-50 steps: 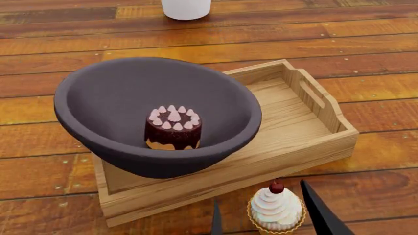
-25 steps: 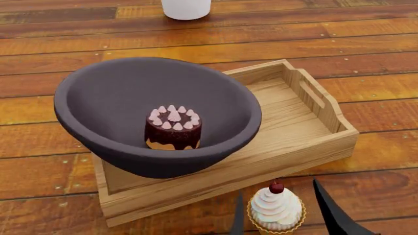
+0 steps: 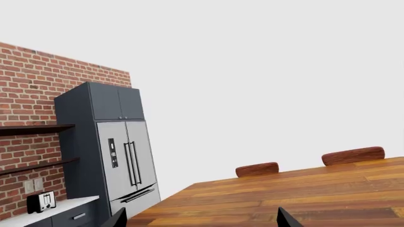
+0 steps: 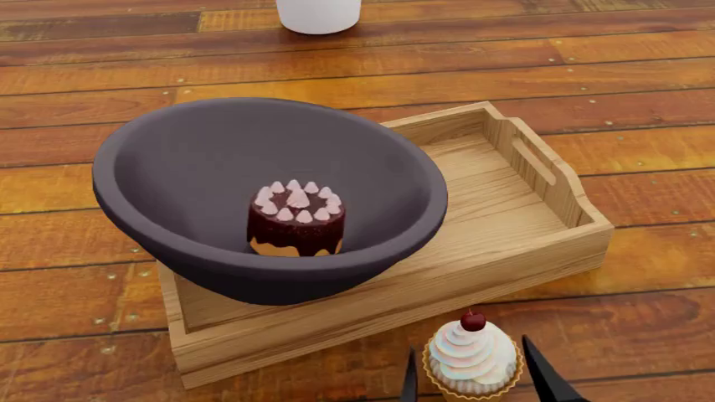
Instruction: Pick up the bowl with cake and place it on the tray. Pick up the cupcake and place it on the tray.
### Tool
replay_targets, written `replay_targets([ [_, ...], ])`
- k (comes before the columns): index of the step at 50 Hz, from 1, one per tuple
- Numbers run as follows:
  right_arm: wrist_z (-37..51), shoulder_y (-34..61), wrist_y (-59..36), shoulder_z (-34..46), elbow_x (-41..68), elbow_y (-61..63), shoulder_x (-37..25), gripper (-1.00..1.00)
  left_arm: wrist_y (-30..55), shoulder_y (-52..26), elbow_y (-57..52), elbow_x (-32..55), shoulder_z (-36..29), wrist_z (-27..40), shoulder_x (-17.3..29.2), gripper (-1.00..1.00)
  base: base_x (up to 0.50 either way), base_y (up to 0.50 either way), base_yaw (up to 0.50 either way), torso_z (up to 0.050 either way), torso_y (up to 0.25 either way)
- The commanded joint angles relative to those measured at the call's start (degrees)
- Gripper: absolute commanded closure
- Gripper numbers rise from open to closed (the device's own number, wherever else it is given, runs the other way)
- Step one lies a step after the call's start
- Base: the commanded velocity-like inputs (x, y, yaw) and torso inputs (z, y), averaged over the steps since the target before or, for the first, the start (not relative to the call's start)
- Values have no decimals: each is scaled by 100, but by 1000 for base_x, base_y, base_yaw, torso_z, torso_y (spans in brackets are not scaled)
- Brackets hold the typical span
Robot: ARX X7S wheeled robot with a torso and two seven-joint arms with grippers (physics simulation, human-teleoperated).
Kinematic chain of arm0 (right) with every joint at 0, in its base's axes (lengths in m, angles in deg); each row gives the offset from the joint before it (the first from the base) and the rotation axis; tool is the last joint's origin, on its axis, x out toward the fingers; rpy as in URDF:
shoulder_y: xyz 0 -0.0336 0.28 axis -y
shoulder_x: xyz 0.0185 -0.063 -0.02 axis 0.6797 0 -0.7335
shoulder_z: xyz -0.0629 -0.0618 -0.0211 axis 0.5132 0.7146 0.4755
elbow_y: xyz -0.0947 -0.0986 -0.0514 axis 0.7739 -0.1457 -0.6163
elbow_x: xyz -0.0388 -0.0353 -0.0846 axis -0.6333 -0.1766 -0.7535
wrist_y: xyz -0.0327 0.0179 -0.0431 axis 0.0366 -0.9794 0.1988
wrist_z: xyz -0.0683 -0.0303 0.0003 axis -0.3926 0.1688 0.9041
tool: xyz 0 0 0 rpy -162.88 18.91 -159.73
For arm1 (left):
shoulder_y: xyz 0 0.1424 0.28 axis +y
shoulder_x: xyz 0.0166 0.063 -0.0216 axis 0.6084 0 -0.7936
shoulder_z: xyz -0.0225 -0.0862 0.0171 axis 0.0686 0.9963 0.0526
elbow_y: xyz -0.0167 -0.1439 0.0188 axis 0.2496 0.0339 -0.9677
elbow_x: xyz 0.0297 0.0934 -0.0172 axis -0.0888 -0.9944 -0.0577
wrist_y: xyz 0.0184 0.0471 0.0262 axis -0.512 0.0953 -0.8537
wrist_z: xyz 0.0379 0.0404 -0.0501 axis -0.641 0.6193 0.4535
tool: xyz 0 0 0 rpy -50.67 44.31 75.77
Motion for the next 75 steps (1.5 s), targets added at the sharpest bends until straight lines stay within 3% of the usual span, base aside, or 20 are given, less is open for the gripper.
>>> replay_targets([
  [1, -49, 57, 103, 6, 21, -354, 66, -100, 444, 202, 3, -121, -346, 85, 257, -100, 0, 0, 0, 0, 0],
  [13, -116, 170, 88, 80, 28, -643, 132, -100, 424, 152, 22, -191, -338, -8, 258, -100, 0, 0, 0, 0, 0],
  [27, 78, 368, -830, 377, -130, -912, 97, -100, 558, 187, 28, -217, -471, 39, 314, -100, 3, 0, 0, -1, 0],
  [28, 50, 339, -766, 416, -175, -939, 78, 100, 589, 209, 10, -211, -484, 60, 336, -100, 0, 0, 3, 0, 0],
  [38, 213, 155, -697, 222, -159, -631, -54, 100, 778, 259, 13, -303, -637, 62, 436, -100, 1, 0, 1, -2, 0],
  [52, 961, -172, -1156, -572, 30, 816, -368, 100, 1008, 450, -25, -413, -793, 88, 498, -100, 0, 0, 0, 0, 0],
  [53, 1049, -16, -1485, -899, 387, 1248, -481, 100, 1009, 483, -26, -326, -841, 235, 454, -100, 0, 0, 0, 0, 0],
  [65, 1561, 1585, -3560, -1387, 1624, 2302, -624, 100, 1010, 555, -26, -69, -1073, 673, 299, -100, 0, 0, 0, 0, 0],
  [70, 1775, 2378, -4245, -1387, 2046, 2395, -572, 100, 1011, 543, -27, -107, -1168, 669, 176, -100, 0, 0, 0, 0, 0],
  [74, 1786, 2384, -4243, -1381, 2057, 2393, -578, 100, 1011, 543, -27, -114, -1169, 664, 175, -100, 0, 0, 0, 0, 0],
  [75, 1869, 3066, -4615, -1296, 2260, 2234, -401, 100, 1011, 478, -27, -410, -1263, 387, 140, -100, 0, 0, 0, 0, 0],
])
